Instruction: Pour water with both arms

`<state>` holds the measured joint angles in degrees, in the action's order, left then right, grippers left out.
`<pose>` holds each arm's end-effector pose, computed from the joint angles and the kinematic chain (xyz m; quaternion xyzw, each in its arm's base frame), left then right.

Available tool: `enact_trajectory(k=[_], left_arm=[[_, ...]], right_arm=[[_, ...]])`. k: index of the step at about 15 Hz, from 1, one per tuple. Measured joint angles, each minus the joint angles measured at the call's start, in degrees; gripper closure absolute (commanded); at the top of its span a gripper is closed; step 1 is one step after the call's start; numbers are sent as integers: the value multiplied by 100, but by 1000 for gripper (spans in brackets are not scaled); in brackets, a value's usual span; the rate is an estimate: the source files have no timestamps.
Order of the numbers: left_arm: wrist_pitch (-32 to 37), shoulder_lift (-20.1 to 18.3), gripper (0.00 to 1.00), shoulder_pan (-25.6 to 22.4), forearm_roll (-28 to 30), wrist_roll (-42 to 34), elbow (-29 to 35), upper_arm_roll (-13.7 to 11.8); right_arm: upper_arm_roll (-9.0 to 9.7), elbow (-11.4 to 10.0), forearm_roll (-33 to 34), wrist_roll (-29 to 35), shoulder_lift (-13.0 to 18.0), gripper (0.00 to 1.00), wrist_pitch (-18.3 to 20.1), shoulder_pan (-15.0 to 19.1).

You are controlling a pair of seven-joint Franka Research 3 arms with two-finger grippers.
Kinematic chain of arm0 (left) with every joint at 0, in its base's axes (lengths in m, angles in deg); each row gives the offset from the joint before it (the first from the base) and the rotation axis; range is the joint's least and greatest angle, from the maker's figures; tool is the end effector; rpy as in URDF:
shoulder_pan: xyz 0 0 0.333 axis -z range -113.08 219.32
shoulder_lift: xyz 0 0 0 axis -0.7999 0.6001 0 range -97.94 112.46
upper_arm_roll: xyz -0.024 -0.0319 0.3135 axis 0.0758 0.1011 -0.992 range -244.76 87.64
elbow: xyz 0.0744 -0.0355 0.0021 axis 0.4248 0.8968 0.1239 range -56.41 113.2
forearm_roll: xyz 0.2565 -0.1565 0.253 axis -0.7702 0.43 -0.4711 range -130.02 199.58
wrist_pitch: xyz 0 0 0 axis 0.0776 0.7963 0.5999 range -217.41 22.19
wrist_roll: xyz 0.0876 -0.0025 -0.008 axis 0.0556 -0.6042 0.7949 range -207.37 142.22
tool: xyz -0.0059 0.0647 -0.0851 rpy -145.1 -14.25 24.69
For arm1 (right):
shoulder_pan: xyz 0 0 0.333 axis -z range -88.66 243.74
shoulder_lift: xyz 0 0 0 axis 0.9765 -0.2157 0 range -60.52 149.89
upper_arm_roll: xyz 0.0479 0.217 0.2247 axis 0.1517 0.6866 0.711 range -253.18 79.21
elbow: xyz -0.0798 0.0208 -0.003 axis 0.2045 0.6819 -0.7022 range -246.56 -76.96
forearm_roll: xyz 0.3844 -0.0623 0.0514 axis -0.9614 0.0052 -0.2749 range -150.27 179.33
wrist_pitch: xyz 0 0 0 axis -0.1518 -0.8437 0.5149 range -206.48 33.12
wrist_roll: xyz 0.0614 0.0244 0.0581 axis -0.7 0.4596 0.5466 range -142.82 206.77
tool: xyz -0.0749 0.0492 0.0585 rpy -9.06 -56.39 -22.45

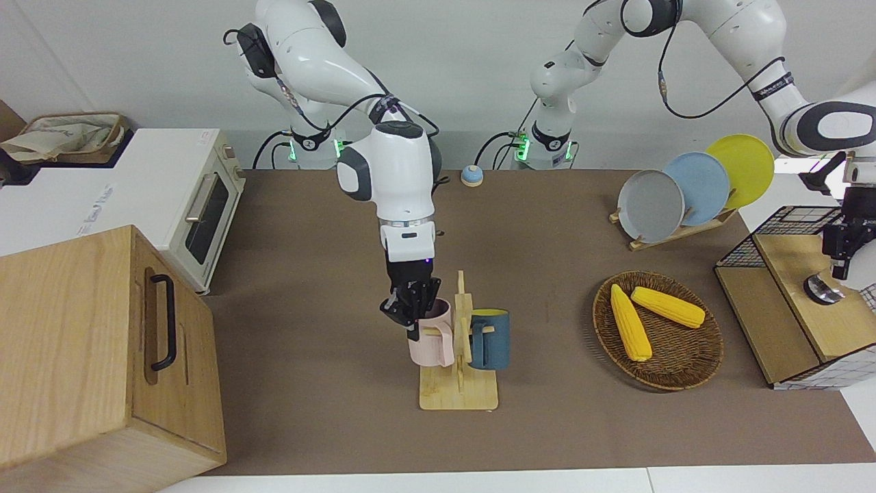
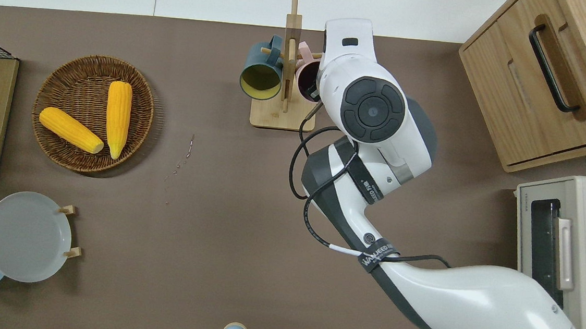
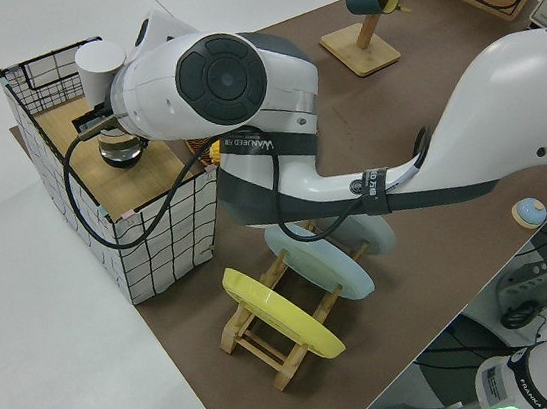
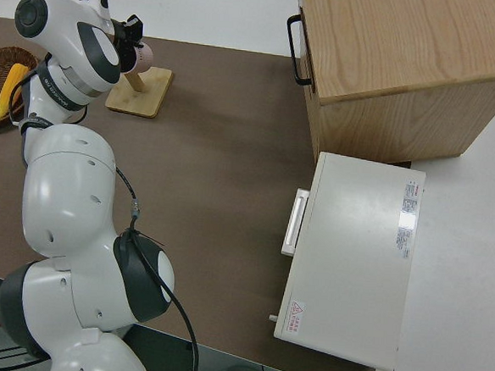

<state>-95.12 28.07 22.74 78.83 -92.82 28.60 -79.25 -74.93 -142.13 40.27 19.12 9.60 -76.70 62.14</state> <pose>0.6028 0.3656 0.4785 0.9246 -0.0056 0.3794 0.0349 0.7033 0.3084 0.4657 0.8696 0.4055 0.2609 0.1067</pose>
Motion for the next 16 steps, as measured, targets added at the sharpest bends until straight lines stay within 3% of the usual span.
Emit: enact_trajectory(k=[9, 16], left_arm=[[0, 0, 1000, 0, -31, -3, -11, -21], [30, -119, 1000, 2, -826, 667, -133, 16]], right_arm=[[-45, -4, -1, 0, 15, 1000, 6, 3], [-51, -137, -1, 0, 139, 1000, 34, 25]])
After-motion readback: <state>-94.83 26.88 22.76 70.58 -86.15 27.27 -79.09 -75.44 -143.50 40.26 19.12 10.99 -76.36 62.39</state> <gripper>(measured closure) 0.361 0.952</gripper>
